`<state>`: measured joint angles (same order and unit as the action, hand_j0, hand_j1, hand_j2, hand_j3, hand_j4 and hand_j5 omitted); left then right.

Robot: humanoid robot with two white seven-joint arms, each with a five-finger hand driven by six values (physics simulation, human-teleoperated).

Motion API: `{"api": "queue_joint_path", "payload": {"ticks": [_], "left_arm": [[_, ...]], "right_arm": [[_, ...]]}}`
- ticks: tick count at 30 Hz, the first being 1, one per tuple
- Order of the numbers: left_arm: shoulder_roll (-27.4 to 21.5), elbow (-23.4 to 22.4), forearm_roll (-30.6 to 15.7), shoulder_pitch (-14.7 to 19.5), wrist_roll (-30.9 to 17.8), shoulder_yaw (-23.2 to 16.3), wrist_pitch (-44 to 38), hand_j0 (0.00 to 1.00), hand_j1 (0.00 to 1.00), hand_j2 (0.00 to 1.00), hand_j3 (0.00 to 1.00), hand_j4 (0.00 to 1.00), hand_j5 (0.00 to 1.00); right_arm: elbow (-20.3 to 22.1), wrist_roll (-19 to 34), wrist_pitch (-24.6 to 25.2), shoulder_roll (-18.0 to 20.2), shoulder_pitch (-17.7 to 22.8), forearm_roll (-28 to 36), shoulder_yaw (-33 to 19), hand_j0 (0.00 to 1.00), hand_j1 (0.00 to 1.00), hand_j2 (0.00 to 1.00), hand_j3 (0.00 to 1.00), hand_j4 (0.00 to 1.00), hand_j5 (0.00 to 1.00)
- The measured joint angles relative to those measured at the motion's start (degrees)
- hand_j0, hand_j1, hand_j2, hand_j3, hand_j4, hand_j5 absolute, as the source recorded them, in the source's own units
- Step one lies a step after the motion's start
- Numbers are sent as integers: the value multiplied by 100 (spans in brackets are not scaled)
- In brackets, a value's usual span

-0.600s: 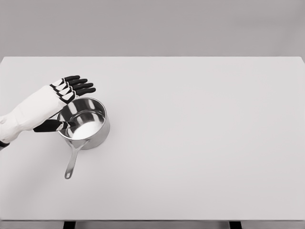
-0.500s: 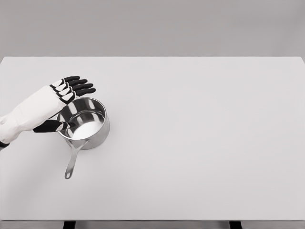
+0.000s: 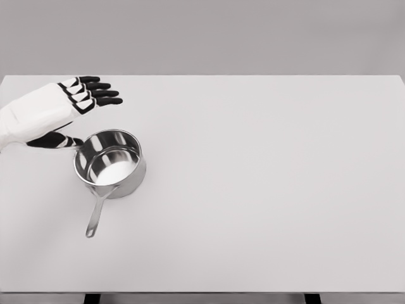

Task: Rotate pot handle

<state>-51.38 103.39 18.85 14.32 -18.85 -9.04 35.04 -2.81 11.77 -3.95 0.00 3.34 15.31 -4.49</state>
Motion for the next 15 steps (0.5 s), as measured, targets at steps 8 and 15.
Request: {"api": "queue_joint_path", "payload": {"ticks": [8, 15], "left_arm": [[-395, -3, -625, 1969, -169, -2472, 0, 100, 100, 100, 100, 100, 100], [-492, -4, -912, 2022, -169, -3820, 7, 100, 100, 100, 100, 100, 100]], "right_arm": [[0, 0, 0, 0, 0, -2, 1, 100, 100, 100, 100, 100, 100], [0, 0, 0, 0, 0, -1, 1, 100, 100, 100, 100, 100, 100]]}}
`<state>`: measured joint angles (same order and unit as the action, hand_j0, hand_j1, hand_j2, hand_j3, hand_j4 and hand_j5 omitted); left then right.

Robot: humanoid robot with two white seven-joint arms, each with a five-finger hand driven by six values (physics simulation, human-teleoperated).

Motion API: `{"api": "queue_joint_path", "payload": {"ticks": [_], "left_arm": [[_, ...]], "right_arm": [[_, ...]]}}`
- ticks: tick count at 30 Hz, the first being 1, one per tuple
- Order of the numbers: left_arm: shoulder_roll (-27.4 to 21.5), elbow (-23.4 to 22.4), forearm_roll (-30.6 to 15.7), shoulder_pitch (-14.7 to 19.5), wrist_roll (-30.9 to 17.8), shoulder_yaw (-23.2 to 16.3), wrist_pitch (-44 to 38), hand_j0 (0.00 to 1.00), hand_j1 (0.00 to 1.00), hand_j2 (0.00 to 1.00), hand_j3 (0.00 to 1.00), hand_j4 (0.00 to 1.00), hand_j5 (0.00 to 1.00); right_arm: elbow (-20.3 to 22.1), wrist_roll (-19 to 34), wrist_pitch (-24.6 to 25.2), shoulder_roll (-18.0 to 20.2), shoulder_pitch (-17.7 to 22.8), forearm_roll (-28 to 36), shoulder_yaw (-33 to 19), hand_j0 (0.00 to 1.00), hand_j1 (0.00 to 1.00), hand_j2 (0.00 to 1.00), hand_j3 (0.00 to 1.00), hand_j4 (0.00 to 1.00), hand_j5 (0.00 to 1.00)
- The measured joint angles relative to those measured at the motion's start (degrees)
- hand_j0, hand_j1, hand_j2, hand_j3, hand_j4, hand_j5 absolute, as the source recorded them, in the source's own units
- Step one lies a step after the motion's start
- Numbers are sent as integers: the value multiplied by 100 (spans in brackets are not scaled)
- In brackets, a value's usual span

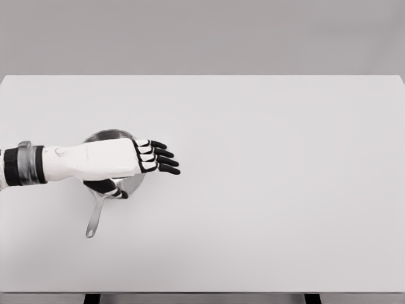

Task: Rotate pot handle

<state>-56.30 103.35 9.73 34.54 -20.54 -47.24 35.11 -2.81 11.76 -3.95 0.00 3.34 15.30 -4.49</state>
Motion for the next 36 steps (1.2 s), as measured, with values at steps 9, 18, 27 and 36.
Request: {"api": "queue_joint_path", "payload": {"ticks": [9, 18, 27, 36], "left_arm": [[46, 7, -69, 0, 5, -496, -1, 100, 100, 100, 100, 100, 100], [90, 4, -44, 0, -4, -699, -1, 100, 100, 100, 100, 100, 100], [58, 0, 14, 9, -9, -715, -2, 100, 100, 100, 100, 100, 100], [27, -1, 219, 9, -19, -702, -2, 100, 100, 100, 100, 100, 100]], "right_arm": [[0, 0, 0, 0, 0, 0, 0, 100, 100, 100, 100, 100, 100], [0, 0, 0, 0, 0, 0, 0, 100, 100, 100, 100, 100, 100], [0, 0, 0, 0, 0, 0, 0, 100, 100, 100, 100, 100, 100], [0, 0, 0, 0, 0, 0, 0, 100, 100, 100, 100, 100, 100]]}}
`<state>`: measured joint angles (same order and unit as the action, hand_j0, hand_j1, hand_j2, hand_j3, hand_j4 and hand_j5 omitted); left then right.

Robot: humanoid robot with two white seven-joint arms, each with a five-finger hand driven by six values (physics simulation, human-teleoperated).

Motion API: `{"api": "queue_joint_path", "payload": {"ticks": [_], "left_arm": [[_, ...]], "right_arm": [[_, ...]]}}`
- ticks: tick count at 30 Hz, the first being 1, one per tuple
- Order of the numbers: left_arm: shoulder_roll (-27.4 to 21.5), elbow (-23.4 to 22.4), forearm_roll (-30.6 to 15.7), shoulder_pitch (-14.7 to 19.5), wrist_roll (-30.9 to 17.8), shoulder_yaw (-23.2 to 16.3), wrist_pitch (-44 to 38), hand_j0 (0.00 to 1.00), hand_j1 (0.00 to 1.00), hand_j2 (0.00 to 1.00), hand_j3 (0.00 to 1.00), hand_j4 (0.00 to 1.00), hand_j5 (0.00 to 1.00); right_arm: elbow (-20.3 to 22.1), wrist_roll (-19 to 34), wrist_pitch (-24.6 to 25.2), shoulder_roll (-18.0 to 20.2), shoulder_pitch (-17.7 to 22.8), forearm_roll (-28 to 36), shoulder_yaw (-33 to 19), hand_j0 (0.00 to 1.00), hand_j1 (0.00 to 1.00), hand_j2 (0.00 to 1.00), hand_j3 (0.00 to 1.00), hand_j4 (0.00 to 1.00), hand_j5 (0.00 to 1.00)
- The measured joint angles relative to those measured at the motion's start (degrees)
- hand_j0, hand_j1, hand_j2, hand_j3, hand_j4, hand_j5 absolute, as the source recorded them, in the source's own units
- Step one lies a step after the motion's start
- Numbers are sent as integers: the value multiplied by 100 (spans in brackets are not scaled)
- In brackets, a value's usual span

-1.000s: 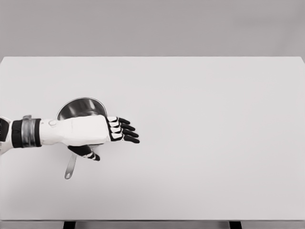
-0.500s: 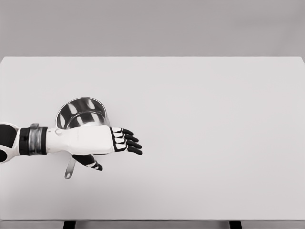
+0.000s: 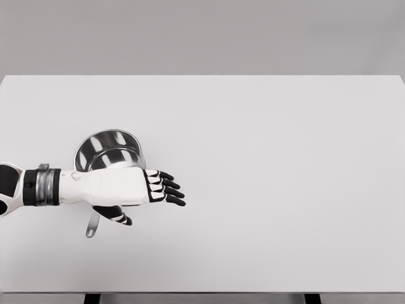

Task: Rotate pot handle

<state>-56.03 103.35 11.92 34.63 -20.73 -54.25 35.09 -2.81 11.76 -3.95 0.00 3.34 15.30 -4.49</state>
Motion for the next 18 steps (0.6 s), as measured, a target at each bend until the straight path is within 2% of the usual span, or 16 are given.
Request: {"api": "queue_joint_path", "payload": {"ticks": [18], "left_arm": [[-39, 0, 366, -35, -12, 23, 0, 100, 100, 100, 100, 100, 100]], "right_arm": [[0, 0, 0, 0, 0, 0, 0, 100, 100, 100, 100, 100, 100]]}}
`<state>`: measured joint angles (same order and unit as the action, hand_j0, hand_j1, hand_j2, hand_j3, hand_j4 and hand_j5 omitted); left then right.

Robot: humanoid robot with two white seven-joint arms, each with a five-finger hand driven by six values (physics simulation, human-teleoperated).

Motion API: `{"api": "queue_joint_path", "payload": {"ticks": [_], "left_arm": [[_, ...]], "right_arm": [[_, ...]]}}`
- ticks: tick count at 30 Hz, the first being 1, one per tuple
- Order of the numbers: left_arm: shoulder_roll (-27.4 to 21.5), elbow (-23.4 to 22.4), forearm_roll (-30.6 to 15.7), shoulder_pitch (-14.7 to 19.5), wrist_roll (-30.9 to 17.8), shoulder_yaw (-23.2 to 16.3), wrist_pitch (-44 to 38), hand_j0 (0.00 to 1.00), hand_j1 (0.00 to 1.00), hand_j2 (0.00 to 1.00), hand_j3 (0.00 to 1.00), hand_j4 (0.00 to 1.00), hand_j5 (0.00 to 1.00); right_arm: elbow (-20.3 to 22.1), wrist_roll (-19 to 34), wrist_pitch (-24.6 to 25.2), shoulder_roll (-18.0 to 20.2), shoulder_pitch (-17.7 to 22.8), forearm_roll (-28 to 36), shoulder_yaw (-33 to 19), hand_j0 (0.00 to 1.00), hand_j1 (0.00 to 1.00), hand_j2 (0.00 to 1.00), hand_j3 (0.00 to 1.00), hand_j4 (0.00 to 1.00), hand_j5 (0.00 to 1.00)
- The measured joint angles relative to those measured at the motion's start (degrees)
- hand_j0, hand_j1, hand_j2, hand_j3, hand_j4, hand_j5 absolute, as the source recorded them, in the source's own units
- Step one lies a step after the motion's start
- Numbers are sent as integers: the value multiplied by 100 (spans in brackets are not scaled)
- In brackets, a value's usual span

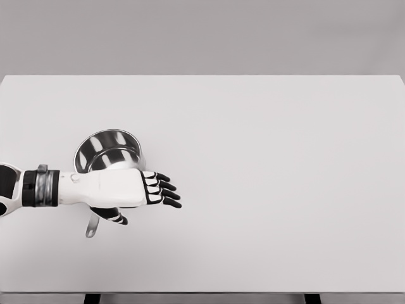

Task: Rotate pot handle

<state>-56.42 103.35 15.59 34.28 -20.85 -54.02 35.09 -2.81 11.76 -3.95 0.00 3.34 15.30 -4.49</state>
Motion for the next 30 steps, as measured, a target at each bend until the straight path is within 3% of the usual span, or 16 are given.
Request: {"api": "queue_joint_path", "payload": {"ticks": [30], "left_arm": [[-347, 0, 193, -18, 7, 82, 0, 100, 100, 100, 100, 100, 100]], "right_arm": [[0, 0, 0, 0, 0, 0, 0, 100, 100, 100, 100, 100, 100]]}}
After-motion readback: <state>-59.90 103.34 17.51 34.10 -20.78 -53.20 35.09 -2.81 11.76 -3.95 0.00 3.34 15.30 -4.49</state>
